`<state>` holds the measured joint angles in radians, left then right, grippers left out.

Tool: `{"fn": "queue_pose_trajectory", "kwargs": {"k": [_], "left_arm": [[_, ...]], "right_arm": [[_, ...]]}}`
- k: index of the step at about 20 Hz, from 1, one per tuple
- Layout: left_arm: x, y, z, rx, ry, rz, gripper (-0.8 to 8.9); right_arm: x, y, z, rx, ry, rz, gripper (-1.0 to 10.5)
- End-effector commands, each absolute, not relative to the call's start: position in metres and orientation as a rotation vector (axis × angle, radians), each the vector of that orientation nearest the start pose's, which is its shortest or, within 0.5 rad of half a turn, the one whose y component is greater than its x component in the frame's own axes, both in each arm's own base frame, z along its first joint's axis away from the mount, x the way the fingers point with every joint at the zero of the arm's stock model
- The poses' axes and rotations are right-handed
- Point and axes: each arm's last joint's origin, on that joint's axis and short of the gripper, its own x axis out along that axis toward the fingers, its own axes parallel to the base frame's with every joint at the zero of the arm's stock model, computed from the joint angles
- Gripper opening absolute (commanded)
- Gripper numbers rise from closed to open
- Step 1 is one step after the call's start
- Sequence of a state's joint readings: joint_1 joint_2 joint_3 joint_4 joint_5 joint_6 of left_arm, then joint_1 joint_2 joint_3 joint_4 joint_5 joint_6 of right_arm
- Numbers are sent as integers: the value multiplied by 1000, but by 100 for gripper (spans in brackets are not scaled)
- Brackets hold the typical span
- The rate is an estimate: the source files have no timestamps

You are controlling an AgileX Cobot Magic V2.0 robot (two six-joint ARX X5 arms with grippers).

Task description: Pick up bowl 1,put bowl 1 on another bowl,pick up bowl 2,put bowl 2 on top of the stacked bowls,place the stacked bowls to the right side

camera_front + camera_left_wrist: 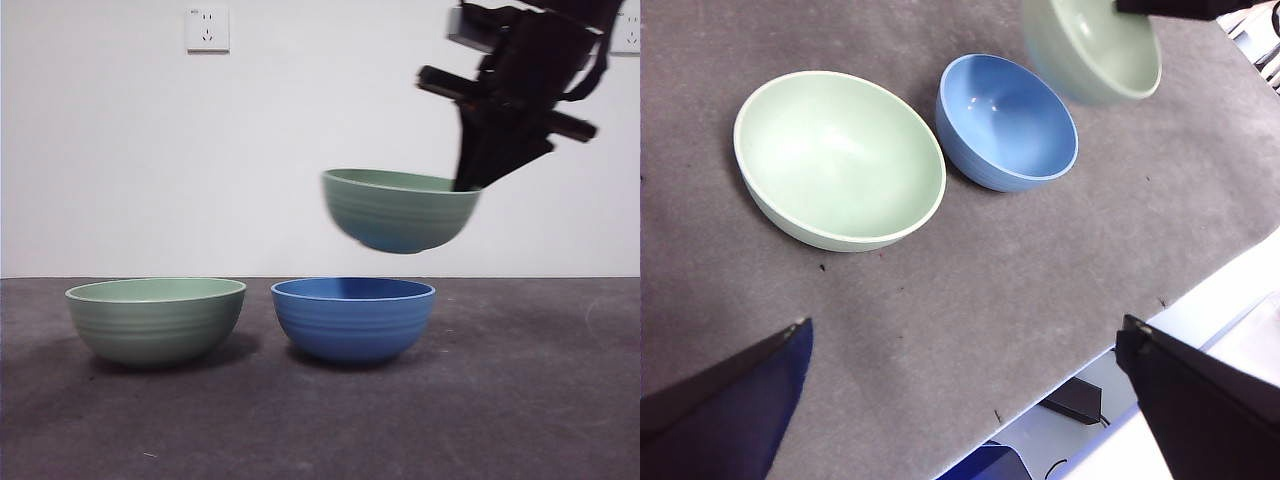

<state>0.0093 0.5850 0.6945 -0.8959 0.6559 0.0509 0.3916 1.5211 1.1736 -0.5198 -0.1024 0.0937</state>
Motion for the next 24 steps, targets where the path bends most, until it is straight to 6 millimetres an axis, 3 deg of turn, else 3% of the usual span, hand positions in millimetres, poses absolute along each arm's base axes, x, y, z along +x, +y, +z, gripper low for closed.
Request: {"fn": "queue_pose_trajectory", "kwargs": {"k": [1, 7, 11, 14, 17, 20, 24], "left_arm": [[101, -17, 272, -214, 732, -631, 570], [101, -17, 272, -215, 735, -631, 570], [101, -17, 272, -215, 735, -631, 570], [101, -16, 272, -203, 739, -601, 570], [104, -15, 271, -183, 750, -549, 570], [114, -15, 268, -181, 762, -535, 570], [140, -15, 263, -227, 785, -518, 570]], "right_arm": [[295, 140, 257, -54, 903, 450, -13], [303, 162, 218, -103, 1012, 451, -13], [304, 171, 208, -118, 1029, 468, -12], [303, 174, 207, -121, 1032, 479, 43], [303, 173, 207, -122, 1037, 478, 214], [302, 173, 210, -117, 1025, 482, 230], [290, 166, 242, -98, 944, 495, 230]]}}
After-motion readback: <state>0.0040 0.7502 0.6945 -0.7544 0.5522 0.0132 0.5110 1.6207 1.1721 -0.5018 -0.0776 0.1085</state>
